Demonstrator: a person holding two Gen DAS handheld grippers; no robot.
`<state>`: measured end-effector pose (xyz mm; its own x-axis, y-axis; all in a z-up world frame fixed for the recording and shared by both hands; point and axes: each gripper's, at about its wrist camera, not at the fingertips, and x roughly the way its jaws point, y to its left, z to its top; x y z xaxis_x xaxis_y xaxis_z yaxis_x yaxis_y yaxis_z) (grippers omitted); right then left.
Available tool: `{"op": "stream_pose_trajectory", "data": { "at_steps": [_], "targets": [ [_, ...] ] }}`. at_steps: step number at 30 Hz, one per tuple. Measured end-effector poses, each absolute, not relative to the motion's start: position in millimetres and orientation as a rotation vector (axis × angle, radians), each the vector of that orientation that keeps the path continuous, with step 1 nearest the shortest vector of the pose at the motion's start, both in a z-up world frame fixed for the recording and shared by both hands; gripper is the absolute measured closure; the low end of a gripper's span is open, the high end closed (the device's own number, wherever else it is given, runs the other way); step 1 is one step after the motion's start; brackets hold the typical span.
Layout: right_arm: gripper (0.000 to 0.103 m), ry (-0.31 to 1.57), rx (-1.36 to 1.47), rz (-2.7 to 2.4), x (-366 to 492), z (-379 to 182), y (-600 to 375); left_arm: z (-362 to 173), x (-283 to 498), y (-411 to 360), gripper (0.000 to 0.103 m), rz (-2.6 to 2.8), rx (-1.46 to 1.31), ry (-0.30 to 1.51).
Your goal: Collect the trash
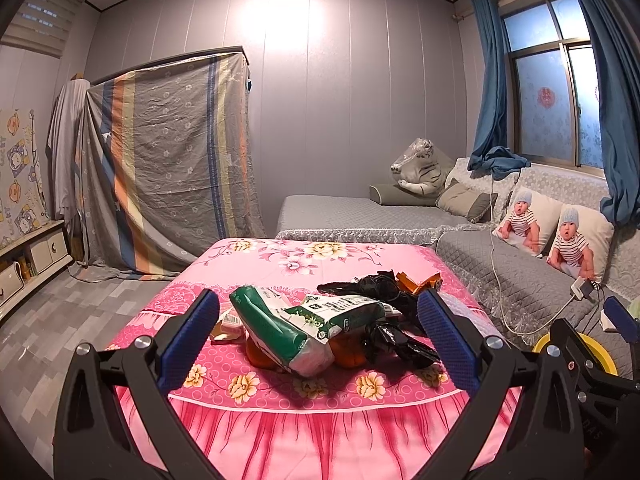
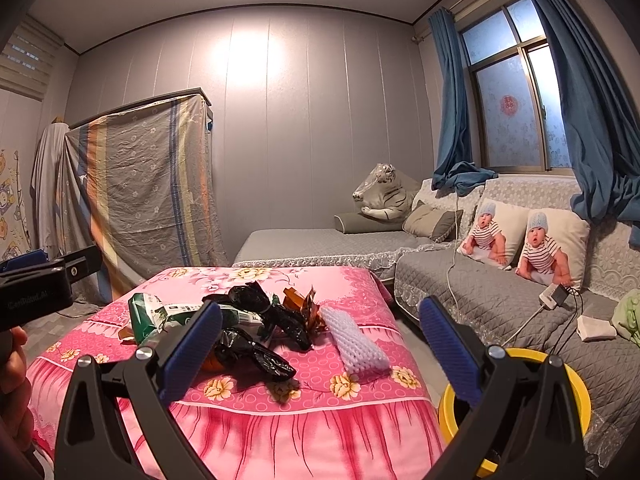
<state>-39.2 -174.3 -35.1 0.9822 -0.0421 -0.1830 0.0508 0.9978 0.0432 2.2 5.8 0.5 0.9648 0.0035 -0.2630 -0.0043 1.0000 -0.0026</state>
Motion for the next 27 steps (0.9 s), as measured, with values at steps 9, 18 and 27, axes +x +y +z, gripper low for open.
{"op": "stream_pose_trajectory", "data": {
  "at_steps": [9,18,27],
  "targets": [
    [0.008,0.195,0.059,-0.046,-37.6,-37.9,-177.3,-0.2,2.6,7.0,0.008,0.001,-0.005,0.268],
    [0.008,0.196,0.062,-0.044,-38.3,-38.6,-177.4,-5.5,2.8,5.0,0.008,-0.002,-0.003,0.272],
    [0.008,0.202,0.075,-0.049,-37.9,-39.7,-181.5,-5.2,3.0,4.9,0.008,-0.003,-0.003,0.273]
  ]
}}
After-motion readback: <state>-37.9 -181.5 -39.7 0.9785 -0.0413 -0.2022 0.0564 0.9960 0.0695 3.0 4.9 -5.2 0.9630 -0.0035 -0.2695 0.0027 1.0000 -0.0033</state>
